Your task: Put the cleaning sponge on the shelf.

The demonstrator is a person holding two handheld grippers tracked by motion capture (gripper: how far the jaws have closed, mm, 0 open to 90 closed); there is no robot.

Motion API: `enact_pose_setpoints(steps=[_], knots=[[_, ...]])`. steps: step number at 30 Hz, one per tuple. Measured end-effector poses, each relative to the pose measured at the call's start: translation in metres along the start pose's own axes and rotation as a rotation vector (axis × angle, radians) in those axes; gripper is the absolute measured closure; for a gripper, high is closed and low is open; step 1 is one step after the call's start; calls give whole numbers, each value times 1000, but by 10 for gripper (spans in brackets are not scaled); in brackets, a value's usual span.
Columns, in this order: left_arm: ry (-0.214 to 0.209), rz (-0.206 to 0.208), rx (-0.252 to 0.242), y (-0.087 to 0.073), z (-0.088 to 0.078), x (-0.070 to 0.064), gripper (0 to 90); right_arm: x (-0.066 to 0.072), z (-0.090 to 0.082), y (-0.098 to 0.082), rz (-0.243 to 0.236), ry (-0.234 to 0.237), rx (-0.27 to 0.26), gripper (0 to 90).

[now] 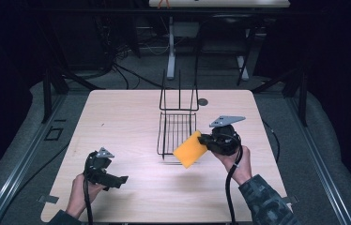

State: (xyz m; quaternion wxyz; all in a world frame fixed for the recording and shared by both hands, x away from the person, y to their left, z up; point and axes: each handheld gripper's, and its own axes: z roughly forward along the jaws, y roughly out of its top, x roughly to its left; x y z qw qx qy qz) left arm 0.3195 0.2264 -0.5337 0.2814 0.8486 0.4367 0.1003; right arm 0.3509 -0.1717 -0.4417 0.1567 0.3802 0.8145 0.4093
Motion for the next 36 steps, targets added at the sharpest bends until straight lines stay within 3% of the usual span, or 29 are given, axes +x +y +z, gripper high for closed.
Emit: enact_pose_setpoints(steps=[10, 36], knots=[[-2, 3, -3, 1, 1, 1, 3, -3, 4, 6, -3, -21, -9, 826], [-9, 9, 0, 3, 2, 0, 3, -11, 22, 20, 50, -40, -57, 827]])
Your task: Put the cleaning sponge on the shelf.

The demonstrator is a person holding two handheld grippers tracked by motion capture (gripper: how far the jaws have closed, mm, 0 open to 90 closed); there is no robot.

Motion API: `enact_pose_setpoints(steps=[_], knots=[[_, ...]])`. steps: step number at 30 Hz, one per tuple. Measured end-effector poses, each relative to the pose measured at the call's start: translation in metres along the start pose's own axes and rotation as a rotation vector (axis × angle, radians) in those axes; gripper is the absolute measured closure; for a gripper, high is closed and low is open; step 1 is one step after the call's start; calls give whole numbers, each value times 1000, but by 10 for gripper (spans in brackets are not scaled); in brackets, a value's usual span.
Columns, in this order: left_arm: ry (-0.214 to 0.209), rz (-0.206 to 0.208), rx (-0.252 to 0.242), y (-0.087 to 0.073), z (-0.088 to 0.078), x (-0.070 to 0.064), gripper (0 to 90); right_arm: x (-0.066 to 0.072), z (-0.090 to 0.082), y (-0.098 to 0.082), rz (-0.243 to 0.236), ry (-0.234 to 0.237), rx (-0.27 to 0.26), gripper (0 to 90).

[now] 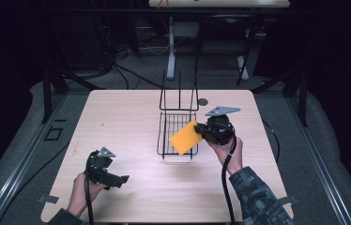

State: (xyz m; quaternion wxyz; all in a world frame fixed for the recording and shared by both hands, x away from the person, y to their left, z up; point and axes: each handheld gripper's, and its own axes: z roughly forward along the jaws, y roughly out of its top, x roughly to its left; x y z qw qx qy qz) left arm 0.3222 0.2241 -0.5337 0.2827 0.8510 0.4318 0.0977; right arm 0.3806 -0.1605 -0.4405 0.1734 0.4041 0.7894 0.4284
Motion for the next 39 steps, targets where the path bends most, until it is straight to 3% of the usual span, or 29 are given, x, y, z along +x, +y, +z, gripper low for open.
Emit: enact_pose_setpoints(steps=[8, 17, 27, 31, 39], knots=[[-1, 2, 0, 0, 0, 0, 3, -4, 9, 0, 40, -7, -24, 826], [0, 3, -1, 0, 0, 0, 2, -3, 20, 1, 52, -14, -31, 825], [-3, 5, 1, 0, 0, 0, 2, -6, 36, -9, 87, -29, -5, 822], [2, 4, 0, 0, 1, 0, 3, -8, 42, -12, 122, -25, -3, 821], [0, 5, 0, 0, 1, -1, 3, -7, 51, -14, 146, -20, -12, 819]])
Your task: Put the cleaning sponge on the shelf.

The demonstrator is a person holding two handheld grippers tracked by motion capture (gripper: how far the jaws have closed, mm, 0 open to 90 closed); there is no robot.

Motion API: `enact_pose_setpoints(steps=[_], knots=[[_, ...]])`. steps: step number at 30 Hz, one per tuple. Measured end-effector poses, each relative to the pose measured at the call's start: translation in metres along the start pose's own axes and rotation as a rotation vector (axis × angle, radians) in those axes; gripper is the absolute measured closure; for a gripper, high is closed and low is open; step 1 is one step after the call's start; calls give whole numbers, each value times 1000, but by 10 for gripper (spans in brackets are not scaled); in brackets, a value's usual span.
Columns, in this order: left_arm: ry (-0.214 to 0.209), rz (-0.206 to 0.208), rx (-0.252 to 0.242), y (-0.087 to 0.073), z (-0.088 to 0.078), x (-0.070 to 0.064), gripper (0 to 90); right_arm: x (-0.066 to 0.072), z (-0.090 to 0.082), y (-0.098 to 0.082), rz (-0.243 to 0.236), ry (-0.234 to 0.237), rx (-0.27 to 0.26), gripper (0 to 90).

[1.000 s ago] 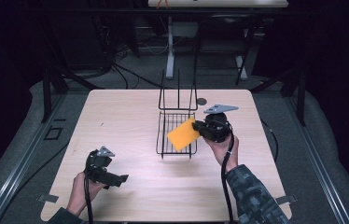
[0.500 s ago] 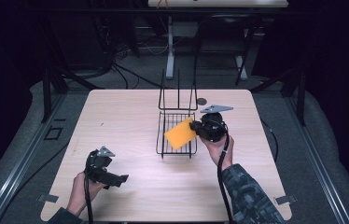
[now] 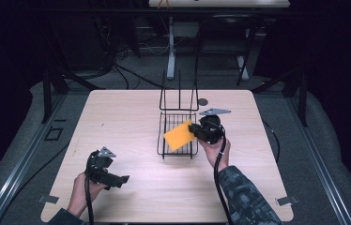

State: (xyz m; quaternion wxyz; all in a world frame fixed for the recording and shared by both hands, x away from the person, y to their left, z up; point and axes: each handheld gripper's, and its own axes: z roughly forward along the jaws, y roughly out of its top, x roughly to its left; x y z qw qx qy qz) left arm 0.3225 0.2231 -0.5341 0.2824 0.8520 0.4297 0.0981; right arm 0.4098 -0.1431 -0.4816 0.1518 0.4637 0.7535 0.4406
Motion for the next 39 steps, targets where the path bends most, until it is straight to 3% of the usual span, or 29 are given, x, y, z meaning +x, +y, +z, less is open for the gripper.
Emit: enact_pose_setpoints(steps=[11, 20, 29, 32, 34, 36, 39], knots=[[-9, 0, 1, 0, 1, 0, 2, 2, 15, -7, 55, 11, 13, 809], [-10, 2, 6, 1, 2, 0, 2, -4, 25, -16, 97, -9, 46, 775], [-8, 2, 5, 1, 1, 0, 2, -7, 26, -19, 120, -27, 116, 708], [-8, 2, 6, 1, 1, 0, 3, -7, 25, -19, 99, -35, 143, 666], [-9, 0, 4, 1, 1, 0, 2, -6, 25, -19, 93, -39, 160, 574], [-9, 1, 4, 1, 1, -1, 2, -1, 27, -20, 48, -49, 218, 551], [-10, 3, 4, 1, 1, -1, 3, 6, 27, -21, -7, -67, 224, 553]])
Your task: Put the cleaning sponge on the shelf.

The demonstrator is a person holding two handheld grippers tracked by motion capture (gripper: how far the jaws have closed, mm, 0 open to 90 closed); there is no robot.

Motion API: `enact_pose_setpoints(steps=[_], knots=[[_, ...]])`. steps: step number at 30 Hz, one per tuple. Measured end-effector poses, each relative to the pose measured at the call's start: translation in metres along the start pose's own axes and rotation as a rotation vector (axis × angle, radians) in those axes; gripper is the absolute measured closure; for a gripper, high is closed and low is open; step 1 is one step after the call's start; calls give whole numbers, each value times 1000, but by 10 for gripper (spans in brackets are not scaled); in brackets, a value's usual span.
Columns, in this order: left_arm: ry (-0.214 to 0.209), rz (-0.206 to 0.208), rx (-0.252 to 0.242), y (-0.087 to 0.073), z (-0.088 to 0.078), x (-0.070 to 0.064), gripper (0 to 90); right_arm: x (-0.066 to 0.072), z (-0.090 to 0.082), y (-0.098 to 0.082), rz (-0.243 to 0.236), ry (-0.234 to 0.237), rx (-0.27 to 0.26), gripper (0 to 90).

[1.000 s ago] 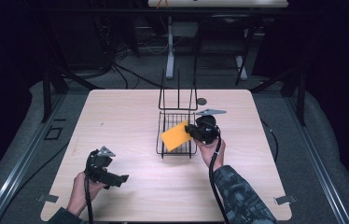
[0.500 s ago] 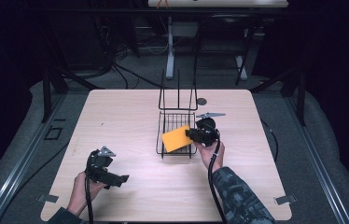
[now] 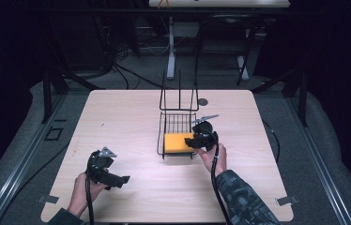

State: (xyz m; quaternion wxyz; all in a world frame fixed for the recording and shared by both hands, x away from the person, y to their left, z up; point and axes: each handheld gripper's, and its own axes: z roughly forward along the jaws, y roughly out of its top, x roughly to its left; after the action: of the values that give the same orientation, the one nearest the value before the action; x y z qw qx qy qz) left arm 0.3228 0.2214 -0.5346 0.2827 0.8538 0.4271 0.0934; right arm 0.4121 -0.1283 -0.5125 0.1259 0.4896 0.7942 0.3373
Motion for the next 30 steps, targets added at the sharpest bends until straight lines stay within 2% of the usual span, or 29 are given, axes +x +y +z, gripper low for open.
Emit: enact_pose_setpoints(steps=[5, 8, 10, 13, 18, 19, 21, 30], knots=[[1, 0, -1, 0, 0, 0, 3, 3, -4, 0, -27, 5, 26, 528], [2, -1, -1, 0, 0, 0, 3, 0, -8, 0, -22, 13, 10, 450], [2, 2, -3, 0, 0, 0, 3, -2, -11, 0, -36, 11, -3, 400], [1, 2, 1, 0, 0, 0, 3, -3, -16, 1, -41, 27, 2, 328], [2, 2, -1, 0, 0, 1, 2, -3, -31, 0, -82, 33, -16, 268], [3, 2, -2, 0, 0, 0, 2, -3, -33, -1, -75, 36, -21, 258], [3, 3, -3, 0, 0, -1, 2, -4, -38, -2, -97, 37, -34, 239], [9, 2, -11, 0, -1, 0, 2, -7, -64, -10, -126, 37, -58, 168]])
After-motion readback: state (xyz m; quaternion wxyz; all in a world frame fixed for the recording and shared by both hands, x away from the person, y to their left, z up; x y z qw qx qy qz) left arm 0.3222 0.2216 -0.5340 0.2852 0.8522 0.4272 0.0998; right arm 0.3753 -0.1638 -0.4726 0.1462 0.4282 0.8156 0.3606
